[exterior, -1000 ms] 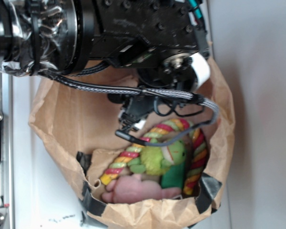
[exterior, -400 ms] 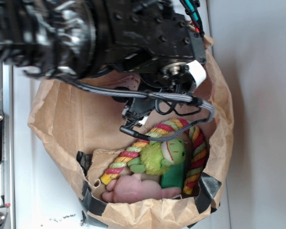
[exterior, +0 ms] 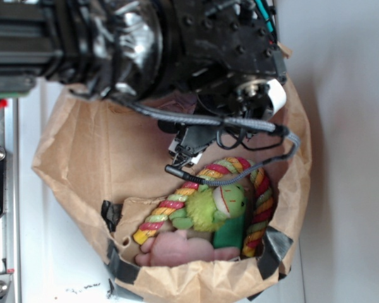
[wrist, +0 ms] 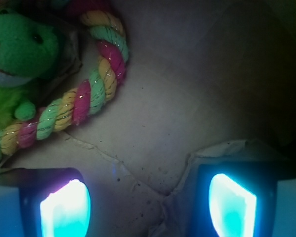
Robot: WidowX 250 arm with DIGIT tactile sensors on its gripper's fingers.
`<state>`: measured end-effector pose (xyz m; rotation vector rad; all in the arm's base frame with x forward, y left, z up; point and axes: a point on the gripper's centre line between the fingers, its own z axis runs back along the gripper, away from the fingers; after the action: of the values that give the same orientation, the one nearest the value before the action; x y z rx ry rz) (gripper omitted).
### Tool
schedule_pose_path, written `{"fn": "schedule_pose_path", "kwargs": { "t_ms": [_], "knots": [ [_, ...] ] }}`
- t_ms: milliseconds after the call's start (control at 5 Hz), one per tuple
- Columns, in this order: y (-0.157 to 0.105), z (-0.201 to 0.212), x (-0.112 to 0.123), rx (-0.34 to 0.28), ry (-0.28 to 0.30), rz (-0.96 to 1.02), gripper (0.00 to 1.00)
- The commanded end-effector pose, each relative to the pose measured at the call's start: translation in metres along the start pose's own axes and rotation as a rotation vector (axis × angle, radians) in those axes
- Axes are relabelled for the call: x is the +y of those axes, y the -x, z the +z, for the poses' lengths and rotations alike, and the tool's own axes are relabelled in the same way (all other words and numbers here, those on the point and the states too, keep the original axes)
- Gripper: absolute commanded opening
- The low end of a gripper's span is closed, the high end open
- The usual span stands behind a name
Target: Grab the blue block.
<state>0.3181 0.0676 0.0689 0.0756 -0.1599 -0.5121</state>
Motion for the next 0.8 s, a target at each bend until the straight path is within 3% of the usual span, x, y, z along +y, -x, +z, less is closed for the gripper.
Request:
{"fn": "schedule_pose_path", "kwargs": {
  "t_ms": [0,400,600],
  "knots": [
    [0.001,0.015,0.020,-0.064,-0.067,0.007,1.00],
    [0.006,0.022,0.035,-0.102,-0.074,0.039,1.00],
    [0.006,0.017,0.042,-0.087,-0.089,0.063,1.00]
  ]
}}
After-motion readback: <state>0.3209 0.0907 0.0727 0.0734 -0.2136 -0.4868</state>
